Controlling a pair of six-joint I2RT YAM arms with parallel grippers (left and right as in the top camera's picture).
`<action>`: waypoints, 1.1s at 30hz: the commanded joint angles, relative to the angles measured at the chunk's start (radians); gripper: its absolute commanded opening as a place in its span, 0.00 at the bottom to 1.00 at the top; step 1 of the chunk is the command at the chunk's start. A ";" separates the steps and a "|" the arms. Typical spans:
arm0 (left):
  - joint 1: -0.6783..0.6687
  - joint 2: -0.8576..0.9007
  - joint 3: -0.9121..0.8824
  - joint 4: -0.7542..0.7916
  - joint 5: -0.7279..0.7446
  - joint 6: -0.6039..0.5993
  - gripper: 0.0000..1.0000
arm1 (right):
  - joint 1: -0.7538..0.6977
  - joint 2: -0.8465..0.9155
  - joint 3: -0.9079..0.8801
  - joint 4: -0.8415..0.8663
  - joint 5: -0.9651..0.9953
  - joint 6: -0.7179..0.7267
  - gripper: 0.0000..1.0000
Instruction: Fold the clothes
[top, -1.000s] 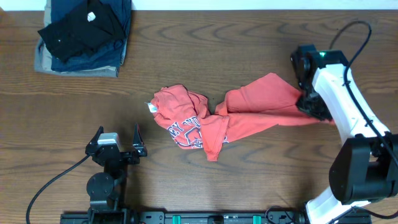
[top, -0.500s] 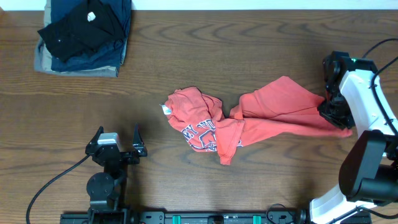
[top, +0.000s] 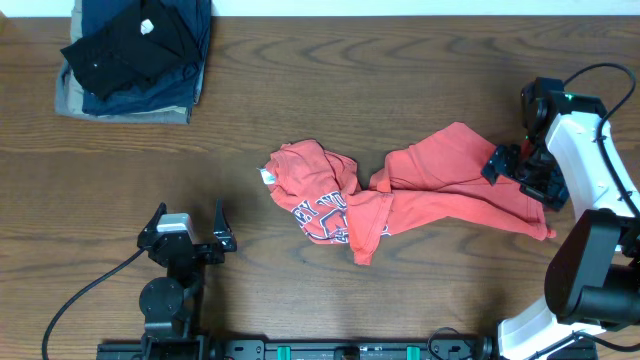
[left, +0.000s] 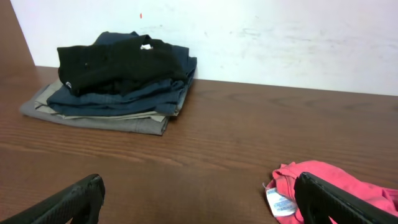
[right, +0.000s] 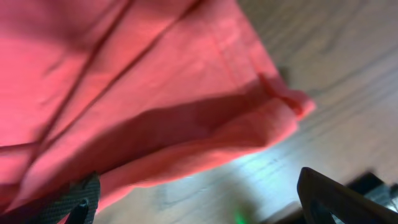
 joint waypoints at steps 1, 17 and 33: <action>0.005 -0.002 -0.018 -0.036 -0.029 -0.008 0.98 | -0.002 -0.018 -0.001 0.023 -0.062 -0.024 0.99; 0.005 -0.002 -0.018 -0.036 -0.029 -0.009 0.98 | -0.002 -0.018 -0.001 0.103 -0.078 0.036 0.99; 0.004 0.002 -0.018 -0.009 0.483 -0.682 0.98 | -0.002 -0.018 -0.001 0.103 -0.078 0.036 0.99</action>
